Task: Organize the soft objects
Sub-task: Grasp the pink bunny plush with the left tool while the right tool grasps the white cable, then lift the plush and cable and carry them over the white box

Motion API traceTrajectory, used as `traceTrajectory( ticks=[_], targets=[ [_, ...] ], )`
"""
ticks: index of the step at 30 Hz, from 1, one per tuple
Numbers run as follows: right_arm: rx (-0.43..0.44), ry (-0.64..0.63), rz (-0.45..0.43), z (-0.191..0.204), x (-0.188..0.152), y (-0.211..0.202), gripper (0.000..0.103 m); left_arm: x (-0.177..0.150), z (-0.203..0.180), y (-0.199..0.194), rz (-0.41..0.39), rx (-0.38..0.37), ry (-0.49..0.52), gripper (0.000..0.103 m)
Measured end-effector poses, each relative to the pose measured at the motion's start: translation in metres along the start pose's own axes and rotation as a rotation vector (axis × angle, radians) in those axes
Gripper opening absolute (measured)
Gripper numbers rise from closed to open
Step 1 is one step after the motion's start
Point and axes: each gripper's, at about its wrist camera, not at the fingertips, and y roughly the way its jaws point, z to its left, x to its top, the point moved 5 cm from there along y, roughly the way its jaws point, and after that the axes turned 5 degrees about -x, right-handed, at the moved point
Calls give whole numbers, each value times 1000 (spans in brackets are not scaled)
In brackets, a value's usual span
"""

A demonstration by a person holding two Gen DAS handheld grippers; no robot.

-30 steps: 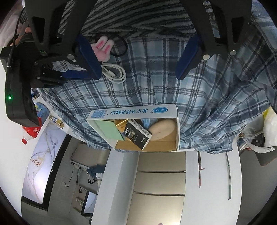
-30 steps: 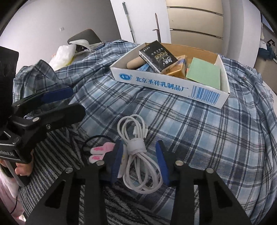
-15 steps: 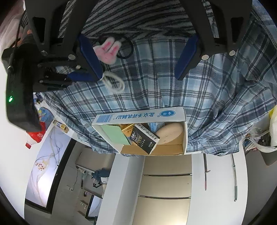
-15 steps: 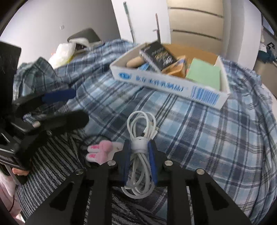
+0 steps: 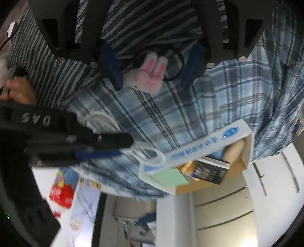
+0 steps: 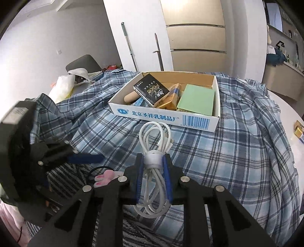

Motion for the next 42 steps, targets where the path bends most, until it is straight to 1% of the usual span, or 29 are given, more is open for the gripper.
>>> traceTrajectory(
  ticks=[1,2,3,5,6,10,13,16,17,21,24,25,26,28,30,35,40,42],
  targets=[
    [-3,-4,-4,1,0,0,20,0,-2,2,10,-1,8,57],
    [-7,-8,-9,2,0,-1,20,0,-3,3,20,-4,17,52],
    [-10,-12,-13,3,0,-2,20,-1,-4,5,29,-4,20,43],
    [-9,-14,-16,4,0,-3,20,0,-4,6,31,3,15,39],
    [-13,-13,-20,4,0,-3,20,0,-4,4,20,3,11,37],
    [-37,-7,-54,2,2,-6,20,0,1,-11,-55,5,-14,36],
    [-63,-19,-108,3,5,-14,20,3,7,-30,-150,30,-44,36],
    [-66,-31,-187,7,8,-26,20,6,15,-57,-290,83,-75,36],
    [-74,-38,-222,8,9,-31,20,7,17,-64,-325,98,-82,36],
    [-87,-62,-336,15,13,-49,20,10,20,-93,-487,223,-106,36],
    [-107,-62,-394,15,14,-58,20,8,18,-112,-579,278,-103,36],
    [-123,-58,-413,15,14,-62,20,7,18,-116,-602,289,-102,36],
    [-150,-52,-438,14,15,-66,20,6,19,-121,-621,284,-103,36],
    [-190,-49,-477,13,16,-73,20,5,20,-125,-635,307,-110,36],
    [-188,-50,-497,14,16,-76,20,4,18,-128,-641,313,-106,36],
    [-200,-63,-495,16,16,-74,20,5,13,-124,-634,323,-84,36],
    [-213,-51,-522,15,15,-80,20,4,9,-134,-676,376,-81,36],
    [-236,-48,-530,15,16,-83,20,3,5,-146,-712,397,-72,36]
  ],
)
